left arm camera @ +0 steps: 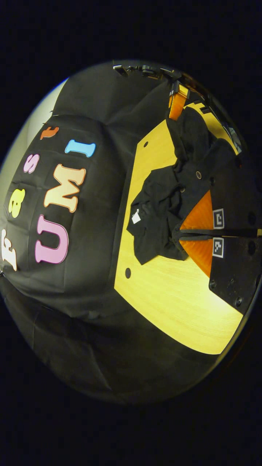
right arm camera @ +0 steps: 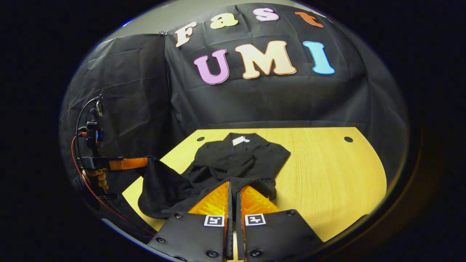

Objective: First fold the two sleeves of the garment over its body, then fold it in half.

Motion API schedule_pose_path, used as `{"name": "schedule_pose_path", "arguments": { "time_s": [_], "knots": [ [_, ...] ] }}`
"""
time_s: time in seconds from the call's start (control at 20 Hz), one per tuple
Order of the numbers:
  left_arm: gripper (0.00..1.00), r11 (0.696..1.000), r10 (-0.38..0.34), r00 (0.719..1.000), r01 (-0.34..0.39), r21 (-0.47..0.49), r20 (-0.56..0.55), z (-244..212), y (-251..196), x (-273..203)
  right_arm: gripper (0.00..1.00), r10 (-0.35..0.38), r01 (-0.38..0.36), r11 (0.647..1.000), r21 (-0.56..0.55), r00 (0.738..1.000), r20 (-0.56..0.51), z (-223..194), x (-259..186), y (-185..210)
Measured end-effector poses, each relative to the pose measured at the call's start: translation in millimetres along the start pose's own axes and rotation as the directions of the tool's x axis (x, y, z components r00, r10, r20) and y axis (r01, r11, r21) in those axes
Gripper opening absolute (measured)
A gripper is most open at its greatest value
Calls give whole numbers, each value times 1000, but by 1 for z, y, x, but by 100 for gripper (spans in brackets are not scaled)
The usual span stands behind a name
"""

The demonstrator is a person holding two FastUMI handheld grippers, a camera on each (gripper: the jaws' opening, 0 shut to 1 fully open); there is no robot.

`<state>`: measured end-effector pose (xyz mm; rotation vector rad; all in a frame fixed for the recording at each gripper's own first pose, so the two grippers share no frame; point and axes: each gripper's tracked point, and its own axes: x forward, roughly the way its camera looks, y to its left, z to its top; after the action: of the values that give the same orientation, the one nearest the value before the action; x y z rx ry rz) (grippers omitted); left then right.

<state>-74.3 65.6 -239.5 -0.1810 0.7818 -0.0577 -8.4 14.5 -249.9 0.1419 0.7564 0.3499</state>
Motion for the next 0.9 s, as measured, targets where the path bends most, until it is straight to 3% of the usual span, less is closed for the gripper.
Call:
{"name": "schedule_pose_path", "arguments": {
  "time_s": [0.45,0.5,0.55,0.9],
  "knots": [
    [0,999,-38,997,37,26,65,60,8,51,6,-32,30,999,19,996,89,66,39,-9],
    [0,999,-39,997,38,22,66,63,9,57,2,-37,35,999,23,995,94,73,45,-12],
    [0,999,-45,997,44,18,67,68,9,64,6,-44,41,999,28,994,98,77,50,-14],
    [0,998,-56,989,53,24,134,113,21,109,6,-100,95,994,46,985,141,116,85,-40]
  ]
}}
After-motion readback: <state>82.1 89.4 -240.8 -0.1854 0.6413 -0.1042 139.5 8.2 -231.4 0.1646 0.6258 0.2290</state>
